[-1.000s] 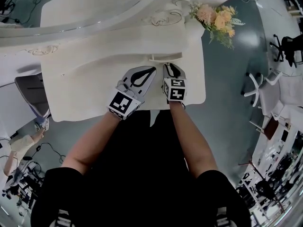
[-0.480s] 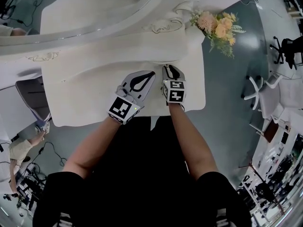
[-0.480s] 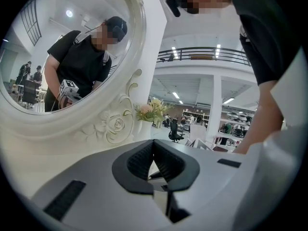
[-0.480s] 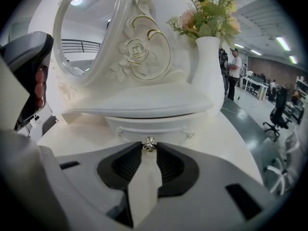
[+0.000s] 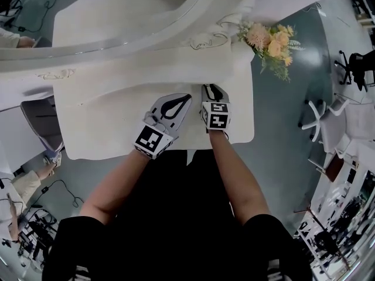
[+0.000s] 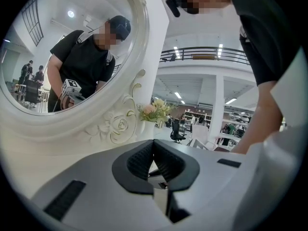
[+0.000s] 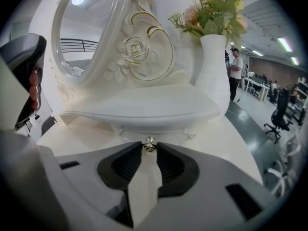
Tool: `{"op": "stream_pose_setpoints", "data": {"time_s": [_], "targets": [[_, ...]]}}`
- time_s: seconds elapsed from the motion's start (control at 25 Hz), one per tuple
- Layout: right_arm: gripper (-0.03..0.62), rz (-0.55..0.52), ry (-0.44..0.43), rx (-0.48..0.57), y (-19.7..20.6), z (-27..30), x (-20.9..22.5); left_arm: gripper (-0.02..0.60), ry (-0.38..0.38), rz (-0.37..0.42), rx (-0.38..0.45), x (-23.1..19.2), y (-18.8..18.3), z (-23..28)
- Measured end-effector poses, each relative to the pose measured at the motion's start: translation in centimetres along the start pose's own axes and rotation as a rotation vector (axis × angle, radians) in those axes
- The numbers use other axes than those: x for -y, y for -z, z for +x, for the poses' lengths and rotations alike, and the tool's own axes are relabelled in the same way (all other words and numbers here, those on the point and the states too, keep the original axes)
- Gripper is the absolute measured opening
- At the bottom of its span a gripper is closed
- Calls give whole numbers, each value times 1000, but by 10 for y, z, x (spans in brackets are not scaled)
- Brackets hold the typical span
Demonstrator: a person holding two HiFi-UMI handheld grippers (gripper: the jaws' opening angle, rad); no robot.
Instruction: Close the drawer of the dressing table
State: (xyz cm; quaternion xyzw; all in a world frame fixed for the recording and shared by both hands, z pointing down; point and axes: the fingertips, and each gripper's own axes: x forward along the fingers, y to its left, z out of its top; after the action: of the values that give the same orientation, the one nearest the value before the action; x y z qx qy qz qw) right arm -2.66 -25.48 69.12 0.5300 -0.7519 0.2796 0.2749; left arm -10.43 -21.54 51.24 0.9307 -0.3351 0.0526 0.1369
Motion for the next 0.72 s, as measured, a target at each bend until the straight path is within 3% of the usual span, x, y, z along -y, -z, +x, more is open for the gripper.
{"op": "stream_pose_setpoints", "data": {"time_s": [0.72], "targets": [[114,-14,-66,-21,0,-9,-2,-5,-89,-1,0,-1,-10,-17]]}}
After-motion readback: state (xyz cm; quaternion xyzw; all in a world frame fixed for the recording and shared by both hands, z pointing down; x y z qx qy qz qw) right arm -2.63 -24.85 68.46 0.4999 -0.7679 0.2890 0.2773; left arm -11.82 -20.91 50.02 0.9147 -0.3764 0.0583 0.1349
